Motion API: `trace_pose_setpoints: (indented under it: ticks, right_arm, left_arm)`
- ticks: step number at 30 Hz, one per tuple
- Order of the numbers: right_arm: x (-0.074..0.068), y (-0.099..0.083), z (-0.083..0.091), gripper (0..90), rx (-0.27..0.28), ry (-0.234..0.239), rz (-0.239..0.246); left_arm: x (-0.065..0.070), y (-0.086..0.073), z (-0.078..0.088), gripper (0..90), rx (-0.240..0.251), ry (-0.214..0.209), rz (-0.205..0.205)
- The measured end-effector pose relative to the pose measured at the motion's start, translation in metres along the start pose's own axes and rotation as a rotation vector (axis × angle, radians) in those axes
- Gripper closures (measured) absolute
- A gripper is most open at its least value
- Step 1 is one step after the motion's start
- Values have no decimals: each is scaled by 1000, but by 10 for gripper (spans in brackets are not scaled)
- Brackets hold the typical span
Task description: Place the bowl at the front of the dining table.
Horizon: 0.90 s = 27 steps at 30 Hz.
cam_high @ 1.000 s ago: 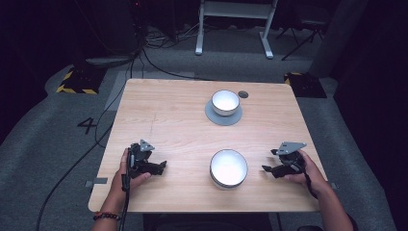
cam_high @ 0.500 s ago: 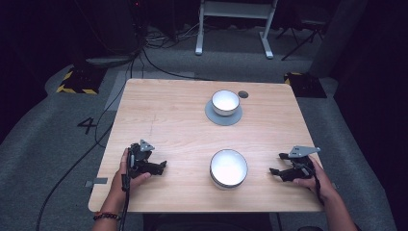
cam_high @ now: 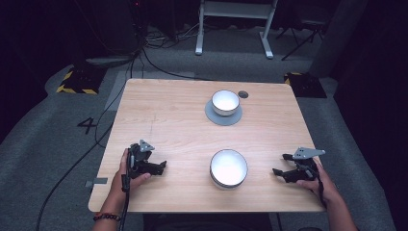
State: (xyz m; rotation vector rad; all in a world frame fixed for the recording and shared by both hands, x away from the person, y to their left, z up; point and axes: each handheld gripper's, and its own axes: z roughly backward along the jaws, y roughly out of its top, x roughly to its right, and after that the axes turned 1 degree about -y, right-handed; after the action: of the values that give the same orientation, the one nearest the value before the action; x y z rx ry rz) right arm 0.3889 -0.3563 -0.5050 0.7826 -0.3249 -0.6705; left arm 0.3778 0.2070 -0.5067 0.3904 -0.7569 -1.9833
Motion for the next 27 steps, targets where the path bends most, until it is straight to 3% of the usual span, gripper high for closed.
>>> trace_pose_setpoints:
  ticks: [27]
  right_arm:
    - [0, 2, -2, 158, -3, 0, 2]
  left_arm:
    - [0, 0, 0, 3, -2, -5, 0]
